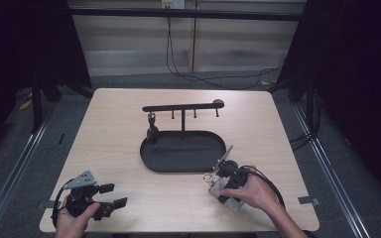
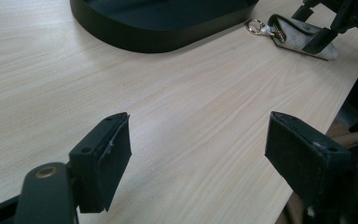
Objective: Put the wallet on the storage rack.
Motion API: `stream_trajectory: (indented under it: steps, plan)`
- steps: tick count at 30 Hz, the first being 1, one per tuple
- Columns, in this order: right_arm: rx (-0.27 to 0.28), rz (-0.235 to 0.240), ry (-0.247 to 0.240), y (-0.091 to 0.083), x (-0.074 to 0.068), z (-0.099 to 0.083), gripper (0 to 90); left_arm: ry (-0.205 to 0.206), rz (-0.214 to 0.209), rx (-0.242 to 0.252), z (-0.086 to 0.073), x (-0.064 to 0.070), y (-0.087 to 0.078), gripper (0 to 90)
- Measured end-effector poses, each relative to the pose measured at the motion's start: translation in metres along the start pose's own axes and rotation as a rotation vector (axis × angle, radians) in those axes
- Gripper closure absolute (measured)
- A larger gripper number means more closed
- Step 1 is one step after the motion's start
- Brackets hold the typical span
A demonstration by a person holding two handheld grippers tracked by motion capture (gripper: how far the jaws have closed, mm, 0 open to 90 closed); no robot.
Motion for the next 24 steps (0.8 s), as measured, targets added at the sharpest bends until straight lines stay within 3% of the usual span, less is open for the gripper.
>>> stream_trajectory:
  steps: [10, 24]
  plan:
    - [-0.033, -0.011, 0.016, -0.002, -0.003, 0.004, 32.1, 0.0, 0.0, -0.004, 0.0, 0.0, 0.0, 22.2]
    - [-0.014, 0.027, 0.024, -0.01, -0.002, 0.004, 34.4, 0.0, 0.001, -0.01, 0.0, 0.0, 0.001, 22.2]
Point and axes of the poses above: each handheld gripper's, and its own axes: y roughly forward along the jaws, z roughly out of its top, x roughly to its right, the point moved 1 cm from there along y, roughly forward along the jaws, and after that the axes turned 8 degrees about z, right-handed, at the moved point
